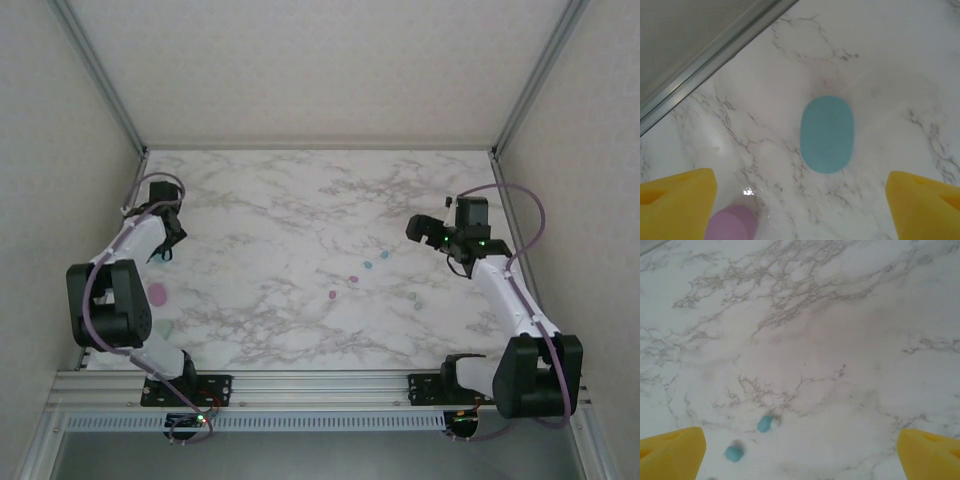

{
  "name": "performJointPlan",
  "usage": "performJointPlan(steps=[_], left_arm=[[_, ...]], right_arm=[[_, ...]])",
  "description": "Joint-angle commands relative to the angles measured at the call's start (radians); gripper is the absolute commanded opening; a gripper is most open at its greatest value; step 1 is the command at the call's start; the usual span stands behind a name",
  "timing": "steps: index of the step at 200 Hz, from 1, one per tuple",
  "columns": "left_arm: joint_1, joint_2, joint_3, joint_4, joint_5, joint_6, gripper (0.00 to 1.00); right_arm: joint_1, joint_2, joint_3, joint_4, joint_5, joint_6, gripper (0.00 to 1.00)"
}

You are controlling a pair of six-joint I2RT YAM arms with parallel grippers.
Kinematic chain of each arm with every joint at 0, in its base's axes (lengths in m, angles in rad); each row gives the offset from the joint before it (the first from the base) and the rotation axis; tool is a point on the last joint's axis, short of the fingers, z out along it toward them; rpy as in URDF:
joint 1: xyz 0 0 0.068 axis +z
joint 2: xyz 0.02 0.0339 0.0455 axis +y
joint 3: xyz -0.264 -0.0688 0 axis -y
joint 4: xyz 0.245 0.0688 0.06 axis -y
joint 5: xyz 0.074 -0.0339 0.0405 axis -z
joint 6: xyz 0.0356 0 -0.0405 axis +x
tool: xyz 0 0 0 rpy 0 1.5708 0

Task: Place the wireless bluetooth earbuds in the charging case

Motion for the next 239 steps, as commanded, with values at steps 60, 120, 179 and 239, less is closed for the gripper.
performJointPlan(steps=[60, 120, 179, 239], left_arm=[[0.051, 0.216, 0.169, -0.093, 0.021, -0.150, 0.77], [0.088, 0.289, 0.174, -0.078, 0.060, -0.186, 0.76], [0.091, 0.308, 0.177, -0.048, 0.094, -0.166, 0.77], [0.097, 0.357, 0.189, -0.044, 0.177, -0.165, 0.68]], right_arm=[[0.005, -0.095, -0.039, -0.169, 0.000, 0.055, 0.99], [0.005, -0.136, -0.044, -0.192, 0.023, 0.102, 0.99], [0.005, -0.119, -0.040, -0.199, 0.020, 0.123, 0.99], [0.005, -0.104, -0.039, -0.206, 0.018, 0.141, 0.99]])
